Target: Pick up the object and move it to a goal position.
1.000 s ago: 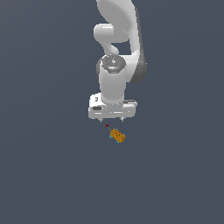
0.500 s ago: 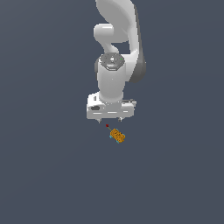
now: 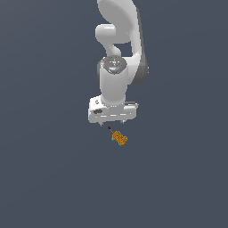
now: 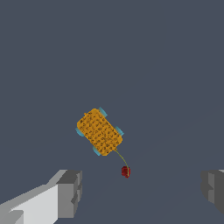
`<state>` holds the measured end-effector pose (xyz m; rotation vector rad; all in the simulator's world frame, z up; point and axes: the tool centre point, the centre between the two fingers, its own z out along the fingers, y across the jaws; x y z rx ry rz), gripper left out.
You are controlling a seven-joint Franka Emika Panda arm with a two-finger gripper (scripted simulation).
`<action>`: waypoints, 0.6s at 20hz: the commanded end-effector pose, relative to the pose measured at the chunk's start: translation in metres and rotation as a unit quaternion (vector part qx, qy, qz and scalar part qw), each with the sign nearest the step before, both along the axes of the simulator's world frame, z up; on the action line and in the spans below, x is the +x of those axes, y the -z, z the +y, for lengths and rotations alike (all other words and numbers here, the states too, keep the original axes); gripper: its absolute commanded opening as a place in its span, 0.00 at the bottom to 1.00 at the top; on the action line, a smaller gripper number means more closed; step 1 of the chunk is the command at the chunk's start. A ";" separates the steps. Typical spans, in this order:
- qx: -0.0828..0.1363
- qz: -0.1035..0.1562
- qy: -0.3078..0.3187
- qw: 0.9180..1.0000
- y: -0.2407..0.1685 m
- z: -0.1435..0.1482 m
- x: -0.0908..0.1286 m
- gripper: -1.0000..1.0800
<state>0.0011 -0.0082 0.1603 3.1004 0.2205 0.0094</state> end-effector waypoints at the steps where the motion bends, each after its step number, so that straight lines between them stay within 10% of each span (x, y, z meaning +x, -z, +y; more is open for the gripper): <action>1: 0.000 0.001 -0.015 1.000 0.004 0.000 0.000 0.96; 12: 0.002 0.007 -0.137 0.991 0.038 0.004 -0.004 0.96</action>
